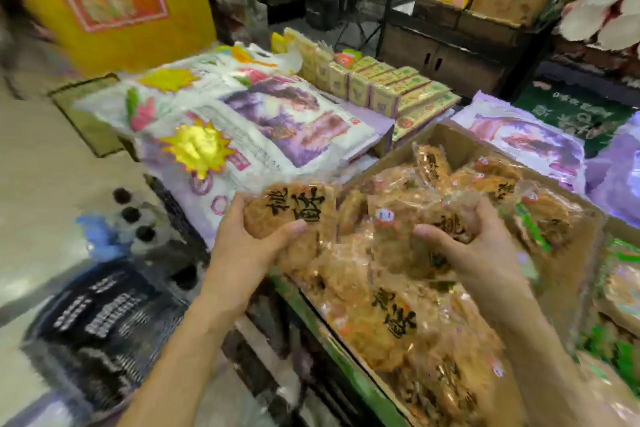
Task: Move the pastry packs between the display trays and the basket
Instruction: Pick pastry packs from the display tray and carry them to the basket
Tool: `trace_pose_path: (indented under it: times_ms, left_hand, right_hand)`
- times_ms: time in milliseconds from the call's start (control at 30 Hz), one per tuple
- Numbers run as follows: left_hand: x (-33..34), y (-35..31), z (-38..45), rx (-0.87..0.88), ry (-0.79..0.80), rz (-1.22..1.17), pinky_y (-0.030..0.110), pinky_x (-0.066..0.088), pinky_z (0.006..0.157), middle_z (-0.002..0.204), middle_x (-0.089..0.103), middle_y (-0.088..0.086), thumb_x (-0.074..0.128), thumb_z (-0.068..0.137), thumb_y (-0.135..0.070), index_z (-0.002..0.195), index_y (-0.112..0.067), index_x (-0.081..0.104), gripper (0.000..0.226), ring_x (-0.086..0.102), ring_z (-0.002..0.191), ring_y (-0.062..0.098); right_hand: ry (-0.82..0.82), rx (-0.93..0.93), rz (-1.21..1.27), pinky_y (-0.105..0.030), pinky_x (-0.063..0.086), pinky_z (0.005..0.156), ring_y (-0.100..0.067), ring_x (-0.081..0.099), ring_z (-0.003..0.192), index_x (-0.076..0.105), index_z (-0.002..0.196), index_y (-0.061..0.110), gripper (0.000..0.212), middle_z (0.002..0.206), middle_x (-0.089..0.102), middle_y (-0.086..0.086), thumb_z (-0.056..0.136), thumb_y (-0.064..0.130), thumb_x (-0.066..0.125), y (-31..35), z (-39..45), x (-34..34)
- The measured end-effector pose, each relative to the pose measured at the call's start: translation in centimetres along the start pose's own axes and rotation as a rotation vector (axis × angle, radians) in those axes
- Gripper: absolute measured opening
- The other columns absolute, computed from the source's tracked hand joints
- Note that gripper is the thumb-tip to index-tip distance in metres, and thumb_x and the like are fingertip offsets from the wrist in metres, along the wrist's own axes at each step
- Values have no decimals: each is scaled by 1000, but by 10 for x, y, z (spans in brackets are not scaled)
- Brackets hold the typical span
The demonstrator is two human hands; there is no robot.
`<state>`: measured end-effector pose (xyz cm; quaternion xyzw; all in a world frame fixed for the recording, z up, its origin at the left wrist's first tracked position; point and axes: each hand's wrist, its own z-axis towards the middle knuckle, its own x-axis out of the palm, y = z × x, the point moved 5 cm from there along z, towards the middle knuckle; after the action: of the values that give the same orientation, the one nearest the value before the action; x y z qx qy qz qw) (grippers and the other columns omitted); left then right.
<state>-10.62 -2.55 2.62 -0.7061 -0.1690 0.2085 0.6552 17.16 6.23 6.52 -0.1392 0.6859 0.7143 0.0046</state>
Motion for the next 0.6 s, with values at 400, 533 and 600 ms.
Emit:
trace_pose_path:
  times_ms: [400,533,600]
  left_hand:
    - [-265,77,-129,-181,-710,-206,46,58,88,112,74,-5,99,50,-47,117,-35,62,77,71,105,17]
    - [-347,125,-142,-241,-814,-237,48,60,86,107,74,-3,97,54,-35,108,-32,62,64,70,103,18]
    - [-384,153,-140,-292,-834,-259,50,59,87,107,73,-3,99,52,-35,108,-31,62,67,70,102,17]
  right_hand:
    - [887,142,99,-45,60,73,-31,74,93,62,114,10,61,104,76,-14,61,7,92,-10,-39,310]
    - [901,222,70,-54,61,75,-35,73,94,66,114,3,45,102,75,-18,73,7,86,-30,-76,417]
    - [844,266,59,-46,61,74,-31,73,91,67,110,2,42,100,76,-17,73,8,85,-43,-90,461]
